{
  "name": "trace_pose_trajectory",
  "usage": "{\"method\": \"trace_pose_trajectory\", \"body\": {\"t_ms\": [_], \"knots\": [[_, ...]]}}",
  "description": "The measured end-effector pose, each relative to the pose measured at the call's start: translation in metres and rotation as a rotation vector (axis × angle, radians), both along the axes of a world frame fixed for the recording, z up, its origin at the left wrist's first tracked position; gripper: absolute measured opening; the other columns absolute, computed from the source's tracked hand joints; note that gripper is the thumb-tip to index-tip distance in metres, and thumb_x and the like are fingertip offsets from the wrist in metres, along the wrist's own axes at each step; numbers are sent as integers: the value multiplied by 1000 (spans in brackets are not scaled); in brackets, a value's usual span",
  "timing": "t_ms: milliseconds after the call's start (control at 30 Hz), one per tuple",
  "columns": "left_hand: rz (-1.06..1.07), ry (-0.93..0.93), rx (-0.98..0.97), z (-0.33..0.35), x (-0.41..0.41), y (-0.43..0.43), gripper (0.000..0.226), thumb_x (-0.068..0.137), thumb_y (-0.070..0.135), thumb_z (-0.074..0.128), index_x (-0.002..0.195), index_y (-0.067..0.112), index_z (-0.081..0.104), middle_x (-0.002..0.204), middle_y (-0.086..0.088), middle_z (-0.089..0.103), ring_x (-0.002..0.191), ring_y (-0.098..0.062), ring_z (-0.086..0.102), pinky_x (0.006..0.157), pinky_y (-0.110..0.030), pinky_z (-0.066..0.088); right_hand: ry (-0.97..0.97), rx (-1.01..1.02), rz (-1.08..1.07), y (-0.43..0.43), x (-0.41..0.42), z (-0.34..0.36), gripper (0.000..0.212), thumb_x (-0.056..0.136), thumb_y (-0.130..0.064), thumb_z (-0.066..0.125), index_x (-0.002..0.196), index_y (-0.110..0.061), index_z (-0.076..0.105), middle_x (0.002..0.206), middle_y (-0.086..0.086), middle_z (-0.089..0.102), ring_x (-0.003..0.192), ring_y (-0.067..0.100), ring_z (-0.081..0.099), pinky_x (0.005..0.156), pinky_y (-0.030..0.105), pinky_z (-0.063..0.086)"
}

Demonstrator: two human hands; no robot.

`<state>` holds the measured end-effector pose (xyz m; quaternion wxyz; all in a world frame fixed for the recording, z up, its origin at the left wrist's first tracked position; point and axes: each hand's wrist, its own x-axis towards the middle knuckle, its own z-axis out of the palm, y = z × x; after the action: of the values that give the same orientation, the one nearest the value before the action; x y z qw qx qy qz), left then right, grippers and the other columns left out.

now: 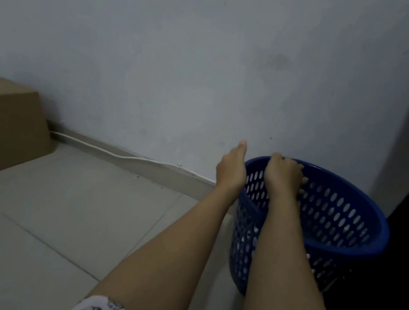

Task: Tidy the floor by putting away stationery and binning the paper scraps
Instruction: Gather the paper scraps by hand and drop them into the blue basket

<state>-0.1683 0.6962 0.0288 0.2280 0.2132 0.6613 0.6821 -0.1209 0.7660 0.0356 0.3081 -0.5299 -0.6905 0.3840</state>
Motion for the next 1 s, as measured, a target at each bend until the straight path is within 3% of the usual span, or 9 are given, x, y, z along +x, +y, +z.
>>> {"method": "trace_pose_trajectory", "body": {"t_ms": [133,267,333,433,500,600,700,800,1000], "knots": [[255,125,-85,-19,-36,-41,46,98,35,34,128,5,53,136,-16,51,128,-32,45,108,-38,34,55,143,171,-46,-57,-10,51,95,-30,33,134,1,45,148,22,34,136,40,29,110,52,31],[509,159,-258,-67,-88,-123,47,96,29,39,134,1,44,143,-18,42,134,-32,37,111,-39,31,-28,294,410,-119,-116,-30,46,96,-23,36,133,3,46,147,20,35,137,36,29,111,48,31],[610,165,-396,-100,-107,-176,54,97,29,39,143,2,29,154,-15,25,144,-27,21,117,-38,21,-100,339,567,-156,-140,-49,43,96,-22,37,127,5,51,140,21,43,133,36,36,108,45,35],[813,84,-656,-153,-123,-272,61,96,29,41,147,2,18,160,-11,5,148,-25,4,118,-39,16,-188,264,783,-218,-170,-86,33,95,-22,41,97,2,63,114,26,59,109,37,57,84,34,44],[939,-20,-803,-187,-119,-343,63,96,28,43,146,0,17,159,-13,4,147,-27,3,117,-40,16,-309,236,983,-268,-187,-116,34,95,-23,41,78,1,58,97,26,61,96,34,62,71,26,36],[1069,-185,-974,-231,-93,-438,64,94,28,47,144,-3,22,158,-17,10,146,-32,8,115,-42,18,-480,258,1254,-342,-206,-159,37,96,-27,40,92,4,60,109,27,62,98,34,62,71,25,36],[1127,-343,-1099,-264,-62,-514,66,93,31,46,143,-5,23,157,-19,13,145,-35,9,114,-46,18,-584,297,1456,-418,-216,-197,45,98,-33,35,116,4,56,130,24,53,118,34,52,94,34,43],[1155,-346,-1200,-291,-36,-569,71,91,42,34,140,-8,29,154,-24,21,143,-40,14,111,-51,20,-629,330,1633,-485,-215,-233,52,100,-36,29,138,0,39,150,18,33,140,30,27,114,41,28],[1148,-185,-1353,-341,12,-614,87,84,59,12,140,-3,34,149,-24,33,139,-40,30,110,-55,24,-701,430,1725,-555,-188,-303,65,100,-48,16,151,-11,2,161,4,-9,148,18,-11,117,52,-7]]}}
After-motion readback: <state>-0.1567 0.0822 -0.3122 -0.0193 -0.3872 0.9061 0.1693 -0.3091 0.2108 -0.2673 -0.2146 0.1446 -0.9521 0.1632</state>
